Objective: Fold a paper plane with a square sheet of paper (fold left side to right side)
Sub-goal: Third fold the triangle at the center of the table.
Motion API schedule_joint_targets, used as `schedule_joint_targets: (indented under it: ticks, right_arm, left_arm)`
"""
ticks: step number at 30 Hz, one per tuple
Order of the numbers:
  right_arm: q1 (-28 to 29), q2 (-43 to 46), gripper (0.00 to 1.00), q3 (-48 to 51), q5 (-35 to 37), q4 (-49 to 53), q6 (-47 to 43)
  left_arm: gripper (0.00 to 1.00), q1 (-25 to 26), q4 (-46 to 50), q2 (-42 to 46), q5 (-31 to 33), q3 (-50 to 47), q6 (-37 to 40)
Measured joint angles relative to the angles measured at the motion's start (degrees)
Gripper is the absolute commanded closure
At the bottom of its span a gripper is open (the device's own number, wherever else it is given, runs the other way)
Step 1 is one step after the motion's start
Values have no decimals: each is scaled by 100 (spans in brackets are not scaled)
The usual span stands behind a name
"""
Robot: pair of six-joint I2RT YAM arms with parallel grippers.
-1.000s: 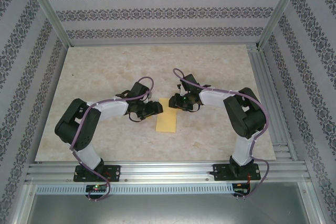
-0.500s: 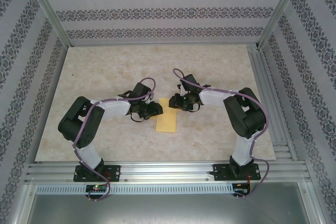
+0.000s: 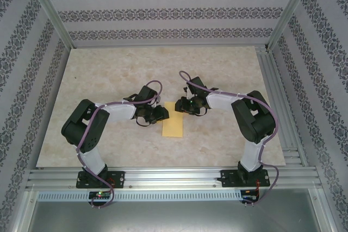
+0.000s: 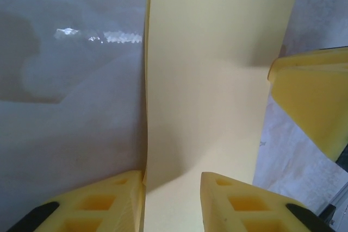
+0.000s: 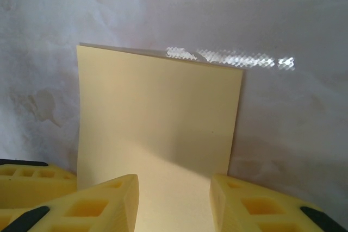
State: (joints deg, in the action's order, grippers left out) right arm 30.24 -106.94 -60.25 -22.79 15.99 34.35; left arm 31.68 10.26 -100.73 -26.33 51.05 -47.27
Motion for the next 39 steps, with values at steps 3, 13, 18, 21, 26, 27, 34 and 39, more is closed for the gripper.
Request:
schedule_joint_targets:
  ticks: [3, 13, 18, 21, 26, 27, 34, 39]
  right_arm:
    - [-2, -7, 60, 0, -2, -4, 0]
    - [-15, -17, 60, 0, -4, -20, 0]
    - [-37, -24, 59, 0, -79, -22, -13]
    - [-39, -24, 58, 0, -87, -26, -46]
    - [-50, 92, 51, 2, -50, 4, -188]
    - [-68, 164, 50, 7, -11, 35, -243]
    - [-15, 1884, 46, 592, 566, 184, -879]
    - [1025, 3576, 41, 1781, 1445, 111, -1357]
  left_arm:
    - [69, 0, 0, 0, 0, 0, 0]
    - [74, 0, 48, 155, 26, 0, 2]
    - [79, 0, 59, 240, 26, 0, 0]
    - [82, 0, 72, 258, 26, 0, 0]
    - [88, 0, 92, 260, 28, 0, 0]
    - [88, 0, 94, 260, 28, 0, 0]
    - [89, 15, 111, 260, 94, 0, -9]
    - [91, 83, 111, 291, 129, 0, -170]
